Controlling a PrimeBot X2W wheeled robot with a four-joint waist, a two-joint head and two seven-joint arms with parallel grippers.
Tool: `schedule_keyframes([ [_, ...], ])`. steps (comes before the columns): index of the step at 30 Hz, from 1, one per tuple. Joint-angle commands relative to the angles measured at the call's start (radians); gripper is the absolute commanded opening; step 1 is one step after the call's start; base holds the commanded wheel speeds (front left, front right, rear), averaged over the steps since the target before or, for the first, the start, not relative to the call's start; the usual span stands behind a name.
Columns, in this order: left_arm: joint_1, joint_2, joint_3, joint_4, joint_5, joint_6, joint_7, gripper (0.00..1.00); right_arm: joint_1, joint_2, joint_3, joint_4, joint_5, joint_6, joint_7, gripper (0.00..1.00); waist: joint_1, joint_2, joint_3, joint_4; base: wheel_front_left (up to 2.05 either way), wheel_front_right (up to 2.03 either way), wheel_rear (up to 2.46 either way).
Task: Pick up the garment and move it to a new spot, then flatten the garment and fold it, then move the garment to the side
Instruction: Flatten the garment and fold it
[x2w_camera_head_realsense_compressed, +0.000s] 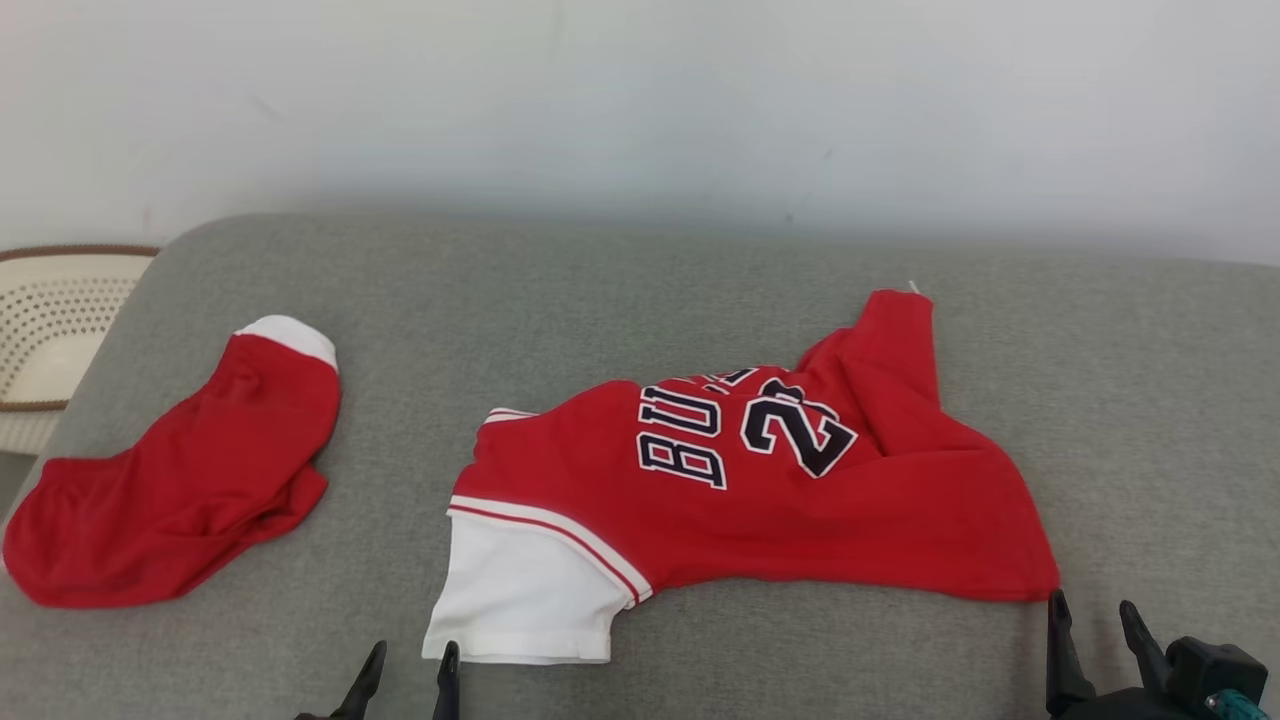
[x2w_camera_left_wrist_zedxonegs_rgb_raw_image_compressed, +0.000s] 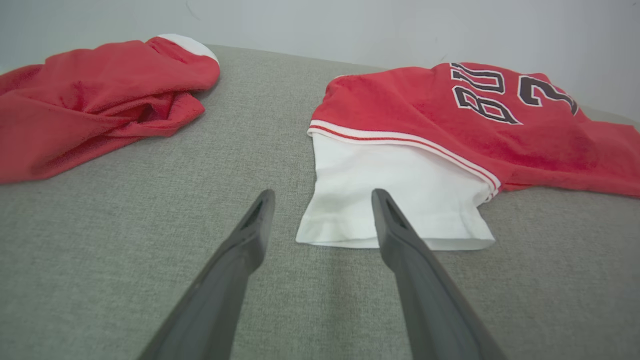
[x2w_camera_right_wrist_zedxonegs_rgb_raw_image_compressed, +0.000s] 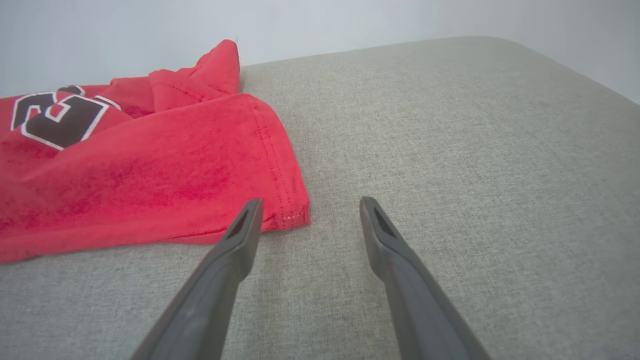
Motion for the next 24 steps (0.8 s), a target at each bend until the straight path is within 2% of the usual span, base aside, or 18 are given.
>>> schedule_keyframes([
  [1,0.018,0.002,0.007,-0.001,0.019,0.009,0.000,1.00,0.017,0.005,-0.001,-0.020,-0.010,-0.001,0.000,1.00,0.0001,0.0000,-0.027,-0.034,0.00,0.00,0.00],
  [11,0.074,0.001,0.072,-0.008,0.072,0.022,0.000,1.00,0.064,0.040,0.025,-0.135,-0.041,-0.001,0.000,1.00,0.0001,0.0000,-0.059,-0.093,0.00,0.00,0.00],
  [24,0.089,0.001,0.099,-0.030,0.108,0.011,0.000,1.00,0.068,0.047,0.047,-0.150,-0.043,-0.001,0.000,1.00,0.0001,0.0000,-0.068,-0.115,0.00,0.00,0.00],
])
